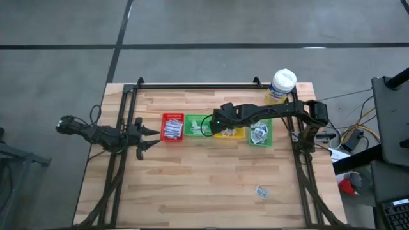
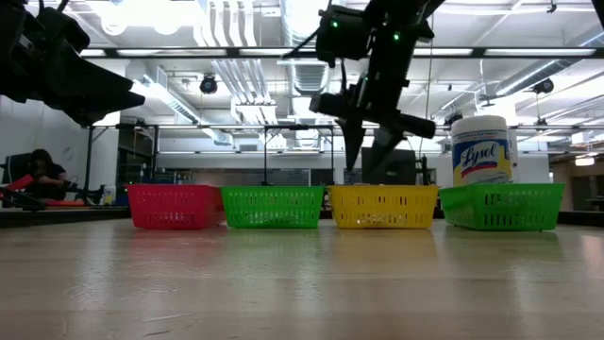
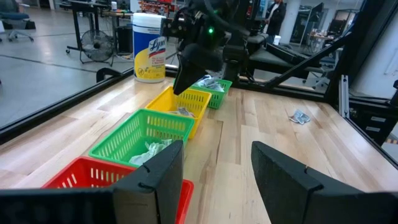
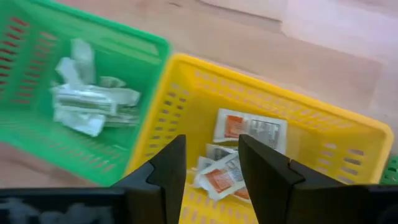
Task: Pick & Place First Aid Supplies
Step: Put the orange ointment pack into the yellow bin
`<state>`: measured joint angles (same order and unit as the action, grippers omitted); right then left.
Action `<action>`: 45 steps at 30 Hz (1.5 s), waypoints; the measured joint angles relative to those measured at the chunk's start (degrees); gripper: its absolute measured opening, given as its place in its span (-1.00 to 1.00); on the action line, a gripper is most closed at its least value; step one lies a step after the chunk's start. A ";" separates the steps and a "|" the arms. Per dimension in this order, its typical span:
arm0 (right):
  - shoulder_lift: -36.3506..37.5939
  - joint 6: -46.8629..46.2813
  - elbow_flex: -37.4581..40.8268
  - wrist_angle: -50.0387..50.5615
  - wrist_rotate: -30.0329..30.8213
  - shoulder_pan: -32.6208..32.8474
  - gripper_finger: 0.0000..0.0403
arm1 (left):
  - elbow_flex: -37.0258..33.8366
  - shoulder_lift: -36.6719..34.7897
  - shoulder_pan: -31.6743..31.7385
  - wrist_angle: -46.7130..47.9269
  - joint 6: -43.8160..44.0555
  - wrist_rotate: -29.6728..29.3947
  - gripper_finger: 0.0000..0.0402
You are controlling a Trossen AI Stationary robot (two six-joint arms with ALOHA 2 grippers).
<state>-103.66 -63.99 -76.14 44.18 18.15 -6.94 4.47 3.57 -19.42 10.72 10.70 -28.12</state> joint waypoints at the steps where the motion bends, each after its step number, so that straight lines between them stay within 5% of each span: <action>1: 0.00 0.44 -0.54 0.00 0.00 0.11 -0.31 | 0.01 0.00 0.01 -0.01 0.00 0.00 -0.06; 22: 0.12 9.12 -5.43 1.24 1.44 0.70 -0.36 | 0.00 0.00 0.01 -0.01 0.00 -0.01 -0.06; 35: 3.78 10.18 -7.71 21.58 1.17 6.13 -0.36 | 0.00 0.00 0.00 -0.02 0.00 -0.02 -0.06; 45: 6.70 10.44 -7.62 29.59 -8.80 16.69 -0.44 | 0.00 0.00 0.01 -0.02 0.00 -0.02 -0.06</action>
<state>-96.95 -53.55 -83.77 73.78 9.35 9.76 4.47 3.57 -19.41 10.70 10.70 -28.14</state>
